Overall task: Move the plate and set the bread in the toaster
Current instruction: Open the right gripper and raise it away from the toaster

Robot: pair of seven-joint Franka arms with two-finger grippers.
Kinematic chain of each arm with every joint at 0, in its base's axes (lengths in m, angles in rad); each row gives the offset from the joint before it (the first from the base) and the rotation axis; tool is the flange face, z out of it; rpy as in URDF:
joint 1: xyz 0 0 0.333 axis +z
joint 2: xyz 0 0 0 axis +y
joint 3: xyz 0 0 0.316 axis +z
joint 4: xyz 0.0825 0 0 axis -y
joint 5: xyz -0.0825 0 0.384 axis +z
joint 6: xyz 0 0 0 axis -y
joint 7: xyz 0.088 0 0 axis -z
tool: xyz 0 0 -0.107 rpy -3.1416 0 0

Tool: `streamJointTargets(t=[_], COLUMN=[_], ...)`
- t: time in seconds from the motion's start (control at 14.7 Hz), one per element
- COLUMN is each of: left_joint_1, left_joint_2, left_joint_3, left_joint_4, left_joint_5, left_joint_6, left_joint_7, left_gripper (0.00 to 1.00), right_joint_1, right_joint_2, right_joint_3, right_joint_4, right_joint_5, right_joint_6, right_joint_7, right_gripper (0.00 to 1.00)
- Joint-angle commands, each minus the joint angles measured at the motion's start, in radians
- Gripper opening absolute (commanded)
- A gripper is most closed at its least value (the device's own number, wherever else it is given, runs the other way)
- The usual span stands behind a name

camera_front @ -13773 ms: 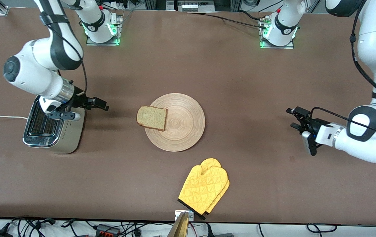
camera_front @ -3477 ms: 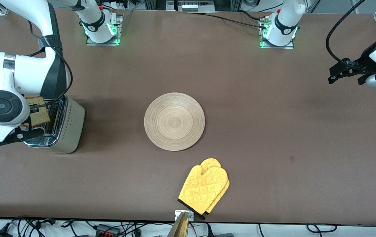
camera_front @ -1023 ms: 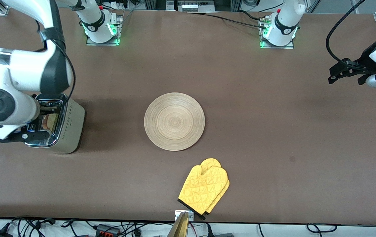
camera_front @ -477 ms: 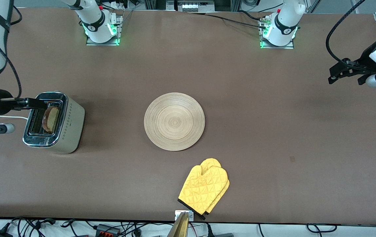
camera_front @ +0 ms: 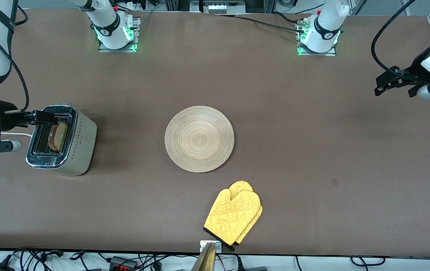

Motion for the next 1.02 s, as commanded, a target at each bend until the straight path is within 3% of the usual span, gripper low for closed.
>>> streamJointTargets(t=[0.0,0.14,0.2,0.41,0.61,0.75,0.95], left_joint_1=[0.0,0.0,0.0,0.0,0.0,0.0,0.0], left_joint_2=[0.008,0.008,0.008,0.008,0.008,0.008,0.008], left_joint_3=[-0.004,-0.004,-0.004,-0.004,-0.004,-0.004,-0.002], left_joint_4=[0.024,0.024,0.024,0.024,0.024,0.024,0.024], left_joint_5=[-0.001,-0.001,-0.001,-0.001,-0.001,-0.001,-0.001], left_joint_6=[-0.019,-0.019,-0.019,-0.019,-0.019,-0.019,-0.019], left_joint_7=[-0.009,-0.007,-0.007,-0.007,-0.007,-0.007,-0.007], left_gripper=[1.0,1.0,1.0,1.0,1.0,1.0,1.0], right_joint_1=[-0.092,-0.248,-0.298,-0.361,-0.448,-0.453,-0.456], right_joint_2=[-0.108,-0.219,-0.253,-0.296,-0.342,-0.35,-0.373], right_joint_3=[0.142,0.367,0.42,0.45,0.568,0.574,0.576], right_joint_4=[-0.114,-0.226,-0.268,-0.331,-0.388,-0.394,-0.443], right_joint_5=[-0.032,-0.167,-0.186,-0.178,-0.189,-0.189,-0.258], right_joint_6=[0.079,0.167,0.164,0.172,0.213,0.219,0.32], right_joint_7=[0.005,0.016,0.047,0.073,0.065,0.073,0.068], right_gripper=[1.0,1.0,1.0,1.0,1.0,1.0,1.0])
